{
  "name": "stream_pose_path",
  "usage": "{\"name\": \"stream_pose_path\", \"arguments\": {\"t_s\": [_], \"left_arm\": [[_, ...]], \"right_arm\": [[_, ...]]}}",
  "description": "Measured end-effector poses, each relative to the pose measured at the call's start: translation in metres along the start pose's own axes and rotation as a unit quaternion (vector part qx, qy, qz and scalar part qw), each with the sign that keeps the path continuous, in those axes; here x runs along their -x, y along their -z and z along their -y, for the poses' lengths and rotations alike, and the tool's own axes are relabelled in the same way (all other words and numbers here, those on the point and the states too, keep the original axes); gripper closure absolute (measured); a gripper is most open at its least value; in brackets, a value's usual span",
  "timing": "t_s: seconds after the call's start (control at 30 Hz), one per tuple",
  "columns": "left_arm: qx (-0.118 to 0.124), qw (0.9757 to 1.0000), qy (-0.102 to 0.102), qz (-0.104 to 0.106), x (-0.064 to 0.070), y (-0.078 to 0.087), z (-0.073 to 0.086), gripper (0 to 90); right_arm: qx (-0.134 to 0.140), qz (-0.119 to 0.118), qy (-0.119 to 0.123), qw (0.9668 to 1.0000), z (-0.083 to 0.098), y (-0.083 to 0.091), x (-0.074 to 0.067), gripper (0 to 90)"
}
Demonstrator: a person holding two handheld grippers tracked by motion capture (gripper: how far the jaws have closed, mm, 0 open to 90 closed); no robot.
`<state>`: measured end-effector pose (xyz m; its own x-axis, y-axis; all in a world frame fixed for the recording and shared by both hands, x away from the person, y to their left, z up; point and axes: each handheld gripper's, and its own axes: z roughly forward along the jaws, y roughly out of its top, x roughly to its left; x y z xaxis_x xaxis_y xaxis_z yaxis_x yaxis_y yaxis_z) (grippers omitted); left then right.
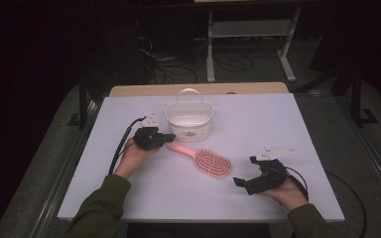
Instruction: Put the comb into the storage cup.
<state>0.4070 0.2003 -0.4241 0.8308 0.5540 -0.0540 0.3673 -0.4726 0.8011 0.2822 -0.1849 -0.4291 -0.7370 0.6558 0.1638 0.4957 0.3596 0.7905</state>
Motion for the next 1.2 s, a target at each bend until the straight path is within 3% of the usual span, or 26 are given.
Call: {"name": "stream_pose_path", "arguments": {"t_s": [0.5, 0.8, 1.2], "left_arm": [[-0.002, 0.9999, -0.001, -0.015, -0.005, -0.007, 0.004, 90.0], [-0.016, 0.9996, -0.014, -0.02, -0.003, -0.012, 0.005, 90.0], [-0.023, 0.9995, -0.008, -0.022, -0.008, -0.012, 0.006, 90.0]], "right_arm": [[-0.001, 0.0, 0.0, 1.0, 0.0, 0.0, 0.0, 0.0], [-0.001, 0.0, -0.001, 1.0, 0.0, 0.0, 0.0, 0.0], [-0.001, 0.0, -0.002, 1.0, 0.001, 0.0, 0.0, 0.0]]}}
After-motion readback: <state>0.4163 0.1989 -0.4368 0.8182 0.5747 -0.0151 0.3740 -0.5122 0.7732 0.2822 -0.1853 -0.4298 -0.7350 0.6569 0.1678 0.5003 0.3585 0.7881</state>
